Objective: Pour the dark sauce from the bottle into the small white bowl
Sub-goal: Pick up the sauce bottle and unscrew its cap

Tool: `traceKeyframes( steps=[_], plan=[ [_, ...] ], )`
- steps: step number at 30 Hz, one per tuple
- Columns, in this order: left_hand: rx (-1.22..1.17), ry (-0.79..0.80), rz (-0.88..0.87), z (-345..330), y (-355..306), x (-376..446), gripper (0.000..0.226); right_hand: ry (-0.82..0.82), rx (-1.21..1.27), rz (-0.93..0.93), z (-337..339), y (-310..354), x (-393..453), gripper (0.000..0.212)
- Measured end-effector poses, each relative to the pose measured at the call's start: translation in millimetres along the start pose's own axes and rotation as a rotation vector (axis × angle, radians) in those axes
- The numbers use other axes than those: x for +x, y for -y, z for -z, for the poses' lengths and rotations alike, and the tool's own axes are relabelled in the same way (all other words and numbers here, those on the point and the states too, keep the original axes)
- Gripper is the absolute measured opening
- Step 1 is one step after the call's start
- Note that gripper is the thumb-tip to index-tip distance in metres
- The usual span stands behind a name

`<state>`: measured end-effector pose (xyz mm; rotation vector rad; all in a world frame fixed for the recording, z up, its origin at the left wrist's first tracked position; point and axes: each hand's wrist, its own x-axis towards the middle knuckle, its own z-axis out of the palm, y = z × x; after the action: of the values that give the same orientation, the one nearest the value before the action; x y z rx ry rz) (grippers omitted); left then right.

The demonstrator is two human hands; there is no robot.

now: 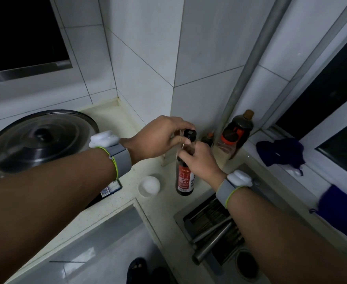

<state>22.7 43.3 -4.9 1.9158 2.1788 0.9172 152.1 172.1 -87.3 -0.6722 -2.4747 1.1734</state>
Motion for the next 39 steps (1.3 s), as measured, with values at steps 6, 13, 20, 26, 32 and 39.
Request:
traceKeyframes(
  steps=[6,13,20,26,32,39],
  plan=[
    [0.252,0.136,-0.123,10,-10,0,0.033,-0.048,-0.146,0.038,11,-2,-4,0.033],
    [0.49,0.188,-0.25,7,-18,-1,0.048,-0.092,-0.197,0.075,14,-6,-8,0.028],
    [0.419,0.141,-0.25,8,-25,-1,0.043,-0.153,-0.142,0.112,11,2,-10,0.027],
    [0.349,0.082,-0.249,8,-25,-2,0.031,-0.18,-0.071,0.125,5,12,-10,0.031],
    [0.298,0.042,-0.239,13,-20,0,0.032,-0.19,-0.132,0.153,-1,14,-13,0.032],
    [0.066,0.106,-0.184,10,-17,4,0.031,-0.277,-0.232,0.195,1,2,-13,0.036]
  ],
)
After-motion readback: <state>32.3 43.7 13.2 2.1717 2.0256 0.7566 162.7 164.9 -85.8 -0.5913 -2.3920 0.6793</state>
